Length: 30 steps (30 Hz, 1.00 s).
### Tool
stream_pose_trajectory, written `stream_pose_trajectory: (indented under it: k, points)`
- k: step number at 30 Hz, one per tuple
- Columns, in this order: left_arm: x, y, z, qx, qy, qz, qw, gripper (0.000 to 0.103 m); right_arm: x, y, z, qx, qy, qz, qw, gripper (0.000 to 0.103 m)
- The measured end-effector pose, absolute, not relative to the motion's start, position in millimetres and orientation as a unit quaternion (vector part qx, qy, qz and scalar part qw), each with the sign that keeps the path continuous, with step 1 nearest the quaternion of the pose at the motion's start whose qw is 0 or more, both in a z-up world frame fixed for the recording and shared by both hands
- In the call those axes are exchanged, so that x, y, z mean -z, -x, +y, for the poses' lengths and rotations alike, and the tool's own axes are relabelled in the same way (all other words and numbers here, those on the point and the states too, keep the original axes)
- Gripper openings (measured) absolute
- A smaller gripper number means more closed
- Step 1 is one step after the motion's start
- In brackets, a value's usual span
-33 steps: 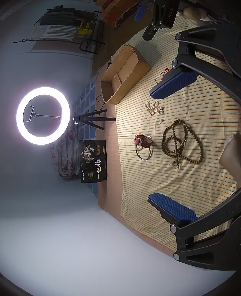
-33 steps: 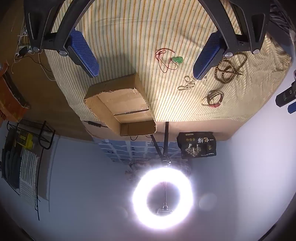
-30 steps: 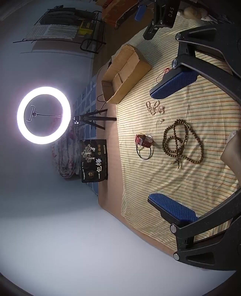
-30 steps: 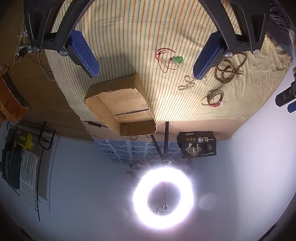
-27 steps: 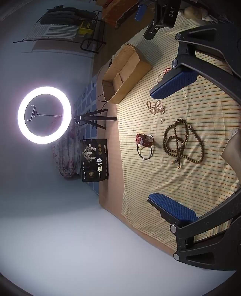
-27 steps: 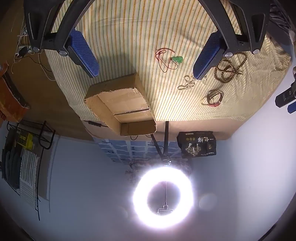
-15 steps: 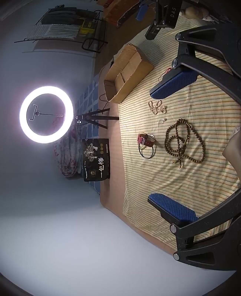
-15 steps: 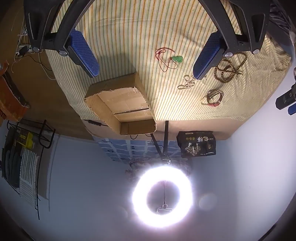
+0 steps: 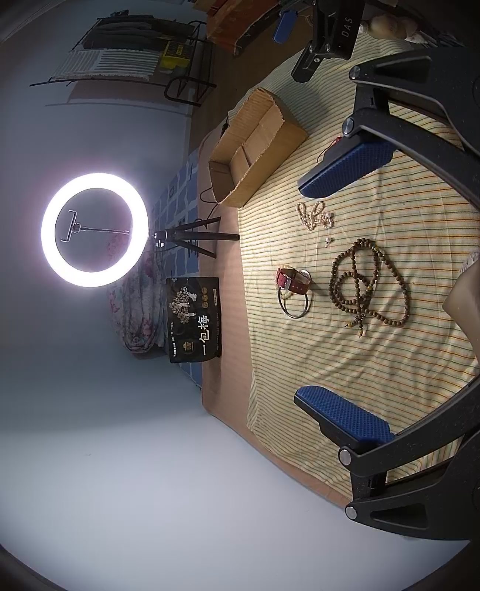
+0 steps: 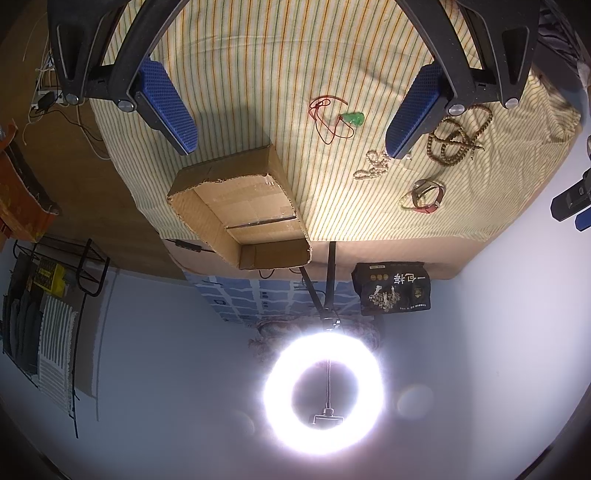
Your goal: Organize jewelry
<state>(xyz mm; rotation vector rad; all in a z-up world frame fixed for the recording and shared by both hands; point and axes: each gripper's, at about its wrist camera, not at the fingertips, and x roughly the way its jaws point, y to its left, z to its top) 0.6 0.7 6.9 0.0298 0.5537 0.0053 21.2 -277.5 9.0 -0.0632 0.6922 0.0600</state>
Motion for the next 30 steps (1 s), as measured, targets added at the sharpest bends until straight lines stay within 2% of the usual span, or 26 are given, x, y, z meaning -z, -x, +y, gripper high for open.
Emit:
stream_pose_trajectory:
  k: [30]
  points:
    - [-8.0, 0.9, 0.3, -0.004, -0.014, 0.272, 0.962, 0.103, -5.7, -20.4, -279.5, -0.029, 0.029, 0.344, 0.938, 0.103]
